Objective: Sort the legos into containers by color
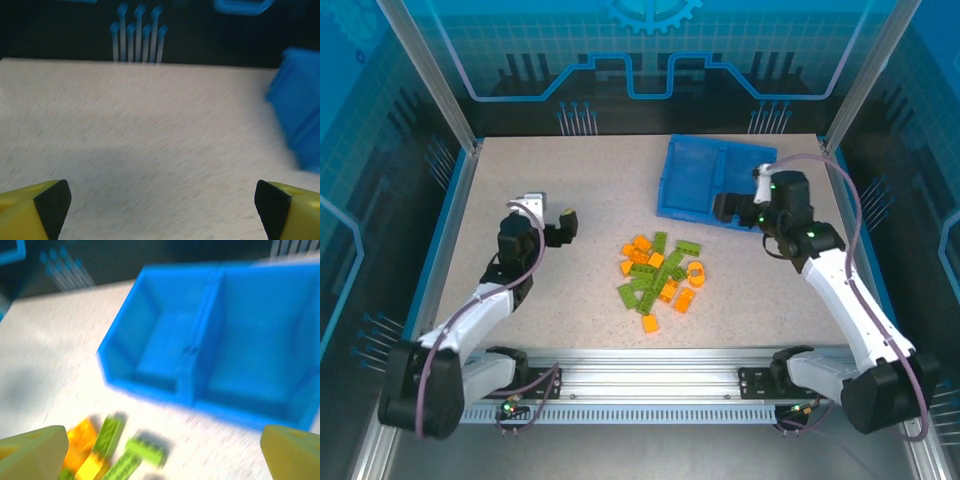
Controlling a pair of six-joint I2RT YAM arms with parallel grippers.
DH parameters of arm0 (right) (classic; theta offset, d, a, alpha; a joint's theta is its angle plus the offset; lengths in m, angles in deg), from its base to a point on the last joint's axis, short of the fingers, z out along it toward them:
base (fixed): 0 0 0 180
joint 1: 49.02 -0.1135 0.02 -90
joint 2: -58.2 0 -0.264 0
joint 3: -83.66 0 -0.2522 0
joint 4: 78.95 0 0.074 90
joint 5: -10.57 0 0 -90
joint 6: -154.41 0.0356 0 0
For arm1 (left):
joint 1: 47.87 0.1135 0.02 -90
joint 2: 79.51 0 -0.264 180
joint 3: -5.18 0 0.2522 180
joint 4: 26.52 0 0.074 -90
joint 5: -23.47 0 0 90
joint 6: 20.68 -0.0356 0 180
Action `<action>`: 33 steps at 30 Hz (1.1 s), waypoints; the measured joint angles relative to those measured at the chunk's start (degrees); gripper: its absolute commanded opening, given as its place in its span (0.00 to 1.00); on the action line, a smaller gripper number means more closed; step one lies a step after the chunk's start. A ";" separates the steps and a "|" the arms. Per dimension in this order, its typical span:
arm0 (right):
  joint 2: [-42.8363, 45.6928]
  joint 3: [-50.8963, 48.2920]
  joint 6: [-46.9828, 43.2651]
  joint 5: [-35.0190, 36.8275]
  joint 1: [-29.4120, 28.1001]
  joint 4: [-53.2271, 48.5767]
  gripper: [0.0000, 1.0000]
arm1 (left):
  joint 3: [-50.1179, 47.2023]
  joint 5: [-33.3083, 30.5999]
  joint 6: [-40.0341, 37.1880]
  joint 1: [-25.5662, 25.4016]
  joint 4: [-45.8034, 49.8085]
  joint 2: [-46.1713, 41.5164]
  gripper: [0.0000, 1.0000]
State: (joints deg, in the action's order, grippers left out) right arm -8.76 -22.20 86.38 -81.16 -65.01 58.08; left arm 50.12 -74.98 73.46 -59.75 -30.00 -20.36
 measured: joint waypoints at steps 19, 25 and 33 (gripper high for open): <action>-40.13 15.15 -20.50 3.82 -8.31 -8.76 0.72 | 19.08 23.15 -28.44 -20.65 45.53 -7.06 0.99; -43.47 17.44 -22.62 1.18 -8.37 -8.90 0.56 | 16.61 23.93 -32.89 -20.65 47.98 -7.06 0.99; -43.65 17.33 -21.90 -0.44 -8.46 -8.90 0.60 | 15.80 23.50 -34.36 -20.65 47.80 -7.61 0.99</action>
State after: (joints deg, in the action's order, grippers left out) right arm -52.41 -4.87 64.48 -81.60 -73.47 49.18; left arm 65.92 -51.48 39.10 -80.41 17.80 -27.96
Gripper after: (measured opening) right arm 0.531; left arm 0.987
